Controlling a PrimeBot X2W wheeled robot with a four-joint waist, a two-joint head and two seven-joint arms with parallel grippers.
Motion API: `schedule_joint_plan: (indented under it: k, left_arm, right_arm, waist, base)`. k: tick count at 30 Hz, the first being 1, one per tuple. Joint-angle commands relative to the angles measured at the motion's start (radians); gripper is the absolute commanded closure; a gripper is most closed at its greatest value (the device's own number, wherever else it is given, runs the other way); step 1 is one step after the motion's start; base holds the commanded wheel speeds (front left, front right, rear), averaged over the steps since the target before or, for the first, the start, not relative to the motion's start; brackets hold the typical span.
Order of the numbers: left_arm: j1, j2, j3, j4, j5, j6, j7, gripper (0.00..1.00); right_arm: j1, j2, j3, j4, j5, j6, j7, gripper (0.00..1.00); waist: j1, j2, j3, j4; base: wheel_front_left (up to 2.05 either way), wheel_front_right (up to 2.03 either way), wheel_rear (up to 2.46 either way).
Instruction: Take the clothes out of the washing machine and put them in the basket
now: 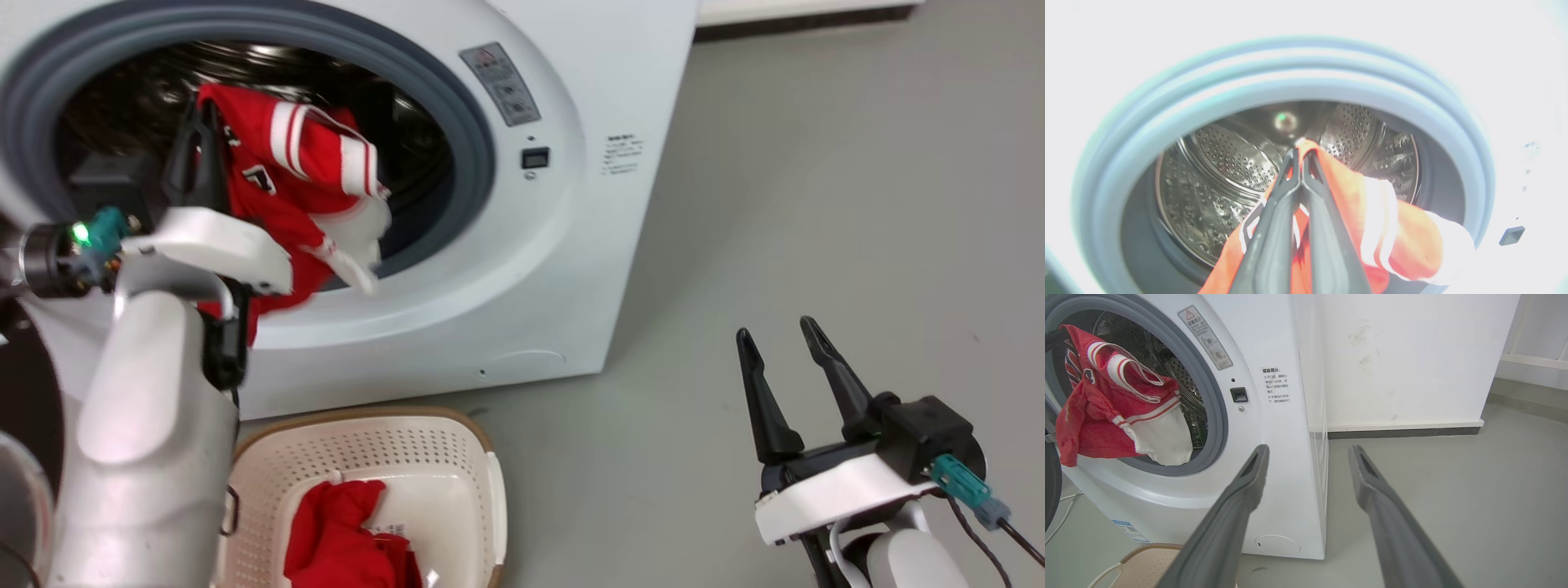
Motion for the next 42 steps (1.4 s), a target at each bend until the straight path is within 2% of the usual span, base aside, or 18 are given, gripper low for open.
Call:
schedule_joint_plan:
  k: [1,9,16,21,26,35,42]
  left_arm:
    - [0.04,-0.017,0.001,-0.049,0.008,-0.002,-0.003,1.0]
    - [0.176,-0.066,-0.006,-0.279,0.024,-0.007,-0.003,1.0]
    - [0.362,-0.094,-0.011,-0.515,0.022,0.021,-0.003,1.0]
    - [0.5,-0.121,-0.041,-0.605,0.015,0.037,0.005,1.0]
    - [0.554,-0.14,-0.077,-0.509,-0.001,0.022,0.008,1.0]
    - [0.506,-0.186,-0.13,-0.177,-0.039,-0.02,-0.004,1.0]
    - [0.423,-0.198,-0.097,0.026,-0.04,-0.003,-0.005,1.0]
  right_arm:
    - [0.02,0.0,-0.007,-0.011,-0.004,0.0,0.006,0.0]
    - [0.059,0.0,-0.029,-0.045,-0.017,0.0,0.034,0.0]
    - [0.074,0.0,-0.036,-0.073,-0.024,0.0,0.051,0.0]
    - [0.083,0.001,-0.044,-0.09,-0.031,0.0,0.06,0.0]
    - [0.066,0.001,-0.035,-0.1,-0.037,0.0,0.067,0.0]
    - [0.018,0.001,-0.008,-0.09,-0.023,0.0,0.054,0.0]
    - [-0.036,0.001,0.014,-0.075,-0.009,0.0,0.027,0.0]
  waist:
    - [0.0003,0.0,-0.036,0.036]
    - [0.0003,0.0,-0.076,0.079]
    - [0.0003,0.0,-0.078,0.109]
    - [0.0003,0.0,-0.063,0.132]
    - [0.0003,0.0,-0.036,0.146]
    - [0.0003,0.0,0.059,0.109]
    - [0.0003,0.0,0.18,0.052]
  base:
    - [0.0,0.0,0.0]
    - [0.0,0.0,0.0]
    - [0.0,0.0,0.0]
    - [0.0,0.0,0.0]
    - [0.0,0.0,0.0]
    - [0.0,0.0,0.0]
    - [0.0,0.0,0.0]
